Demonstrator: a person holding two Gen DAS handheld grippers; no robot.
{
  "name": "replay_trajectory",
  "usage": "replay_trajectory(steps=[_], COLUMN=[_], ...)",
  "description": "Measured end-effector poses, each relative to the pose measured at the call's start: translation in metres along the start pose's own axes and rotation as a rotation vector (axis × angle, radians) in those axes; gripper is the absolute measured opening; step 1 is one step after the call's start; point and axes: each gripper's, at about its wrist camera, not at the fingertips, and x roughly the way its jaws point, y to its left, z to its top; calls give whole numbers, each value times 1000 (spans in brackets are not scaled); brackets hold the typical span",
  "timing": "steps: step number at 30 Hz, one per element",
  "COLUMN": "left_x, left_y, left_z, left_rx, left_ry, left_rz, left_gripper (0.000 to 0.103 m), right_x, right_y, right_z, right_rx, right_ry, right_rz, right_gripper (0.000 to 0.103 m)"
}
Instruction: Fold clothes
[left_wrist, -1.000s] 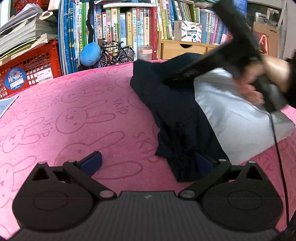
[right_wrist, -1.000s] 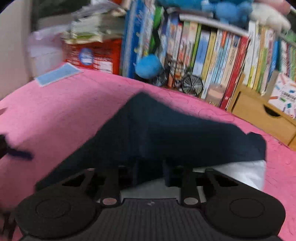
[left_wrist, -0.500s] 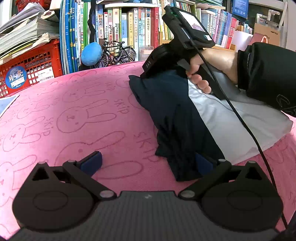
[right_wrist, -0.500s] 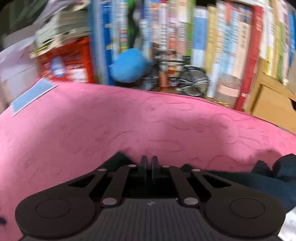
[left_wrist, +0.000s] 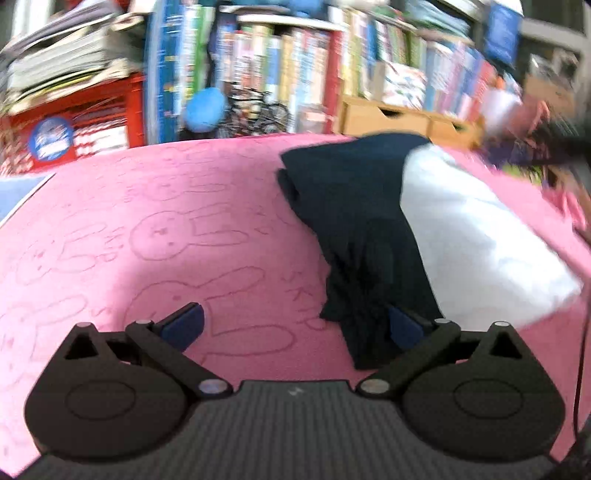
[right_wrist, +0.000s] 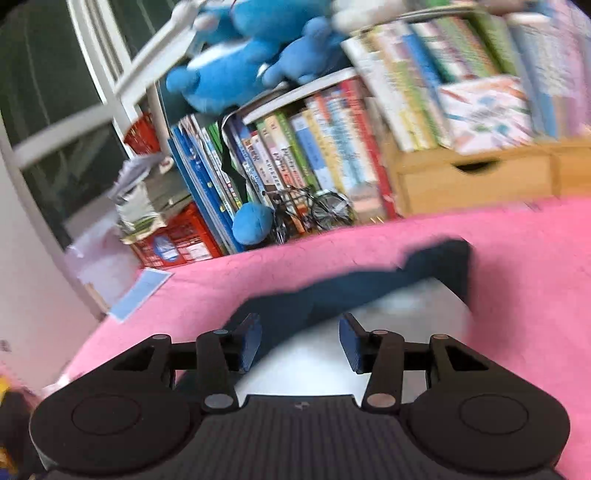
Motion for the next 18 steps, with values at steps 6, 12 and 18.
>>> replay_trajectory(steps=[6,12,18], left_x=[-45,-24,25], left_y=[-51,-153,-199], left_z=[26,31,21], left_rx=[68,241,282], left_ry=[-169,-172,-71], left_rz=[45,-83,-100], left_gripper=[103,103,103], right_x=[-71,-88,-85], right_y=[-53,-79,-84], right_z=[-66,-106,-107], right_rx=[183,385,412], right_ry=[61,76,92], right_rz=[46,146,177], right_gripper=[63,73,79])
